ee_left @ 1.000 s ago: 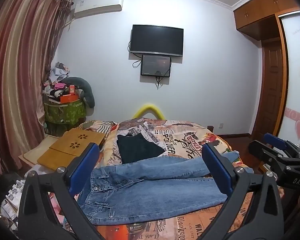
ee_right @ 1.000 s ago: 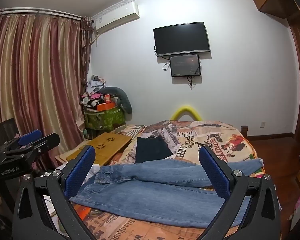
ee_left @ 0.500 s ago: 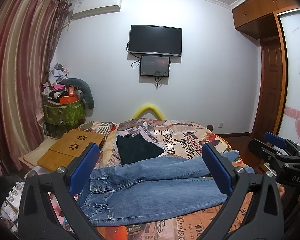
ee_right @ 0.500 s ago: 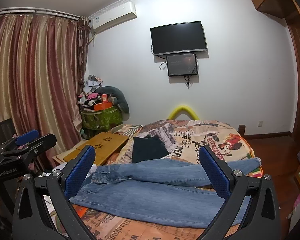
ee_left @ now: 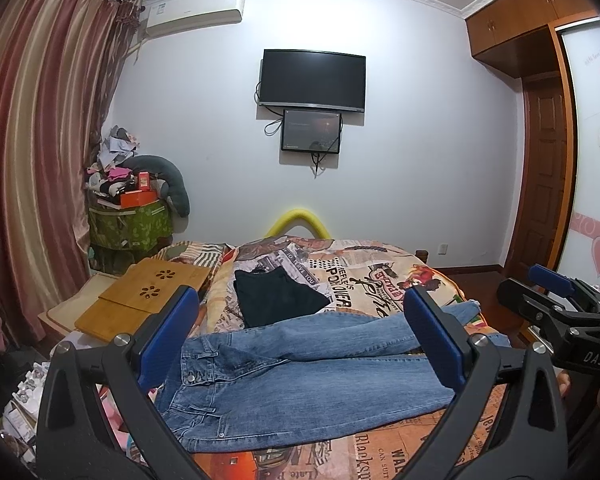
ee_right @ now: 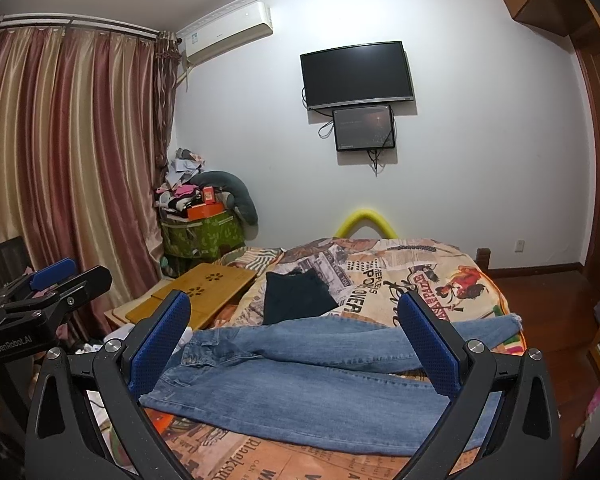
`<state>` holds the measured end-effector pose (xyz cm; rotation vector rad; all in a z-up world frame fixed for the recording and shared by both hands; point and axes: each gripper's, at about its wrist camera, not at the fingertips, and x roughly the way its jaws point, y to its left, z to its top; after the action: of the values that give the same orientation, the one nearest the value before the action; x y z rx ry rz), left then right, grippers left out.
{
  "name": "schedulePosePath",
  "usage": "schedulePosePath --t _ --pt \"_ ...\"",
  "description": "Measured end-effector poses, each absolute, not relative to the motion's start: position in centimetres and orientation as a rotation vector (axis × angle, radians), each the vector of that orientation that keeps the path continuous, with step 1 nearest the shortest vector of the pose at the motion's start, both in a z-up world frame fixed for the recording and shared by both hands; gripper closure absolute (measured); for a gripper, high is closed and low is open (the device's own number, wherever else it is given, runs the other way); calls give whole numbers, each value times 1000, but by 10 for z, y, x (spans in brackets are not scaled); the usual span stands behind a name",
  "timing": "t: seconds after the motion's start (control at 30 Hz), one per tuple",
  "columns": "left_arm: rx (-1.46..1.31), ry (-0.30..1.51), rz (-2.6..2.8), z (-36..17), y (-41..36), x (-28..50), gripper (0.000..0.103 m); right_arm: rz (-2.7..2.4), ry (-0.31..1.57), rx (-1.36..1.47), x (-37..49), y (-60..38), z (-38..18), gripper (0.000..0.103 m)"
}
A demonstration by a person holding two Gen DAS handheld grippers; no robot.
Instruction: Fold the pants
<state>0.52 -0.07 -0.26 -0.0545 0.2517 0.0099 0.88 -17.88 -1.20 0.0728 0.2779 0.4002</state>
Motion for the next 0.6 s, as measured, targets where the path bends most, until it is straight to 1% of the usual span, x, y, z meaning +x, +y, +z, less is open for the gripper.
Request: schedulePosePath --t 0.6 --pt "-65 253 21 -4 1 5 0 401 277 67 8 -177 -12 0"
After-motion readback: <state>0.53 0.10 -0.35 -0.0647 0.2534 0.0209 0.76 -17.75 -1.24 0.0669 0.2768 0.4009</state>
